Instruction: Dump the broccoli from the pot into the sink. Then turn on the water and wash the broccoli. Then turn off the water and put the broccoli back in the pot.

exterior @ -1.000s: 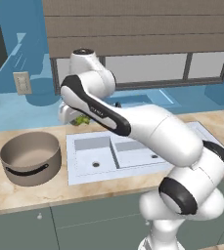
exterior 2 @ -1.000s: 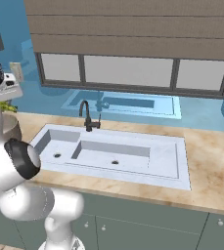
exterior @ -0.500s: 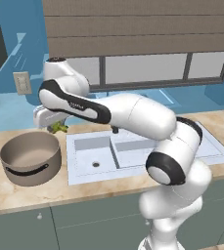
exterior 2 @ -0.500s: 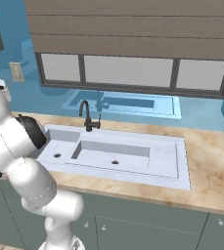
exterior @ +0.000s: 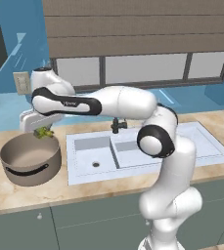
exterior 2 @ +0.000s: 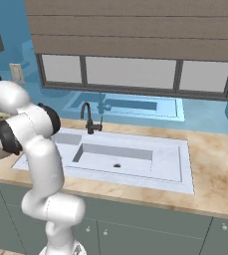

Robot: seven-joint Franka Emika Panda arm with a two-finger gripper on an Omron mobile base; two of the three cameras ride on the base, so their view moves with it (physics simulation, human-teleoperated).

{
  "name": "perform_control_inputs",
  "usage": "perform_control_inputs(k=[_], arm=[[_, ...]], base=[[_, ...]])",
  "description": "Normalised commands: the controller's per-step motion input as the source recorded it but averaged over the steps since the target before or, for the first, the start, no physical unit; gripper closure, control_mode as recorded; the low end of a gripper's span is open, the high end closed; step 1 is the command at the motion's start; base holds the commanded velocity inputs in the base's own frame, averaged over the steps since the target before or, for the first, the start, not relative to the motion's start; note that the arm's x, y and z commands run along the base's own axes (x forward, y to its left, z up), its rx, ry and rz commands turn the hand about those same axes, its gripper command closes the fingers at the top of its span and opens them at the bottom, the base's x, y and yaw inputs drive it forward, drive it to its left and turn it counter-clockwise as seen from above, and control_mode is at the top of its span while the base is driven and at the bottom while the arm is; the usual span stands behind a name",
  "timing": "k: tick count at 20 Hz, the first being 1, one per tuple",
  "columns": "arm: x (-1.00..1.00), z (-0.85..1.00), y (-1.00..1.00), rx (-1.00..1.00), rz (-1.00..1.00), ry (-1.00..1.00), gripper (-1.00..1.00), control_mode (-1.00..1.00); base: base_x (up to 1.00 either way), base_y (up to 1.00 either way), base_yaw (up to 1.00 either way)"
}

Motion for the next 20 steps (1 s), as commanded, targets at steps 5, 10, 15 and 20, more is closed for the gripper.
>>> perform_control_inputs(k=[5, 10, 15, 20], arm=[[0.39, -0.39, 0.46, 0.00, 0.00, 0.08, 1.00, -1.00], [0.16, -0.44, 0.28, 0.00, 0.00, 0.08, 1.00, -1.00], [0.10, -0.44, 0.10, 0.00, -0.01, 0.05, 1.00, -1.00], [0.06, -0.45, 0.00, 0.00, -0.02, 0.03, 1.00, -1.00]], base=[[0.00, 0.00, 0.00], [0.00, 0.00, 0.00], [0.00, 0.00, 0.00], [0.00, 0.00, 0.00]])
